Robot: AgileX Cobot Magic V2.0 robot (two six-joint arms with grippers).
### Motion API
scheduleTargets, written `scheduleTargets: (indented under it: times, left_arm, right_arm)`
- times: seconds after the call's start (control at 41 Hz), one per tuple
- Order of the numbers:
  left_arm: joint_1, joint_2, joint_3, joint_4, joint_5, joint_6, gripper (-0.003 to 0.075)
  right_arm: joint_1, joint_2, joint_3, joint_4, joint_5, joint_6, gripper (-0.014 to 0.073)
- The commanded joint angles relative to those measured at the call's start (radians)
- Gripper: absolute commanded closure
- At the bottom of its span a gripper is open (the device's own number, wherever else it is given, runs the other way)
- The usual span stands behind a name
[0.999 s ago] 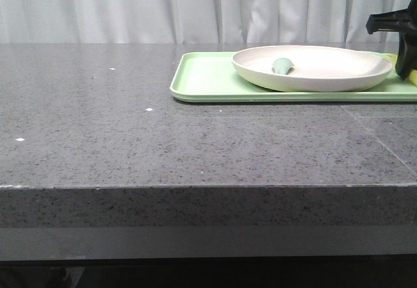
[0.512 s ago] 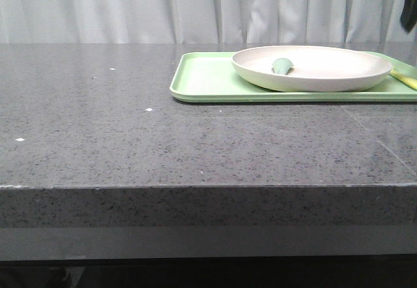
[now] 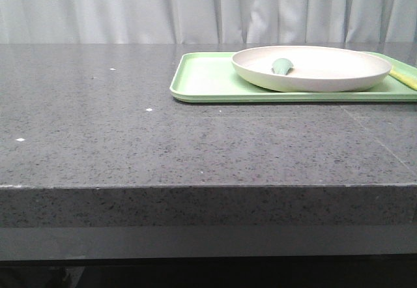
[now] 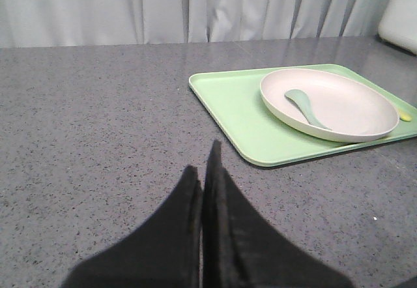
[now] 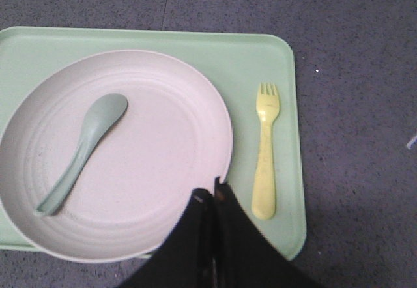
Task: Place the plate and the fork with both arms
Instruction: 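Open the right gripper and raise it away from the fork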
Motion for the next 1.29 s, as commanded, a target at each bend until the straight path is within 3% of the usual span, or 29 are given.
scheduleTargets:
  times: [0.0, 0.292, 0.682, 0.901, 1.267]
  left_arm:
    - [0.001, 0.003, -0.027, 0.0, -0.077, 0.0, 0.0738]
    - [0.001, 0.003, -0.027, 0.0, -0.077, 0.0, 0.0738]
    - [0.001, 0.003, -0.027, 0.0, -0.077, 0.0, 0.0738]
    - [0.001, 0.003, -0.027, 0.0, -0.077, 0.0, 0.0738]
    - [0.001, 0.003, -0.027, 0.0, -0.077, 0.0, 0.0738]
  right_arm:
    - [-0.001, -0.121, 0.049, -0.004, -0.092, -0.022, 0.0661]
    - [0.026, -0.481, 0.363, -0.004, -0.241, -0.033, 0.0661]
    - [0.027, -0.935, 0.678, -0.004, -0.336, -0.034, 0.0661]
    - [0.027, -1.065, 0.756, -0.007, -0.398, -0.034, 0.0661]
    - [0.027, -1.075, 0.773, -0.007, -0.419, -0.034, 0.0661]
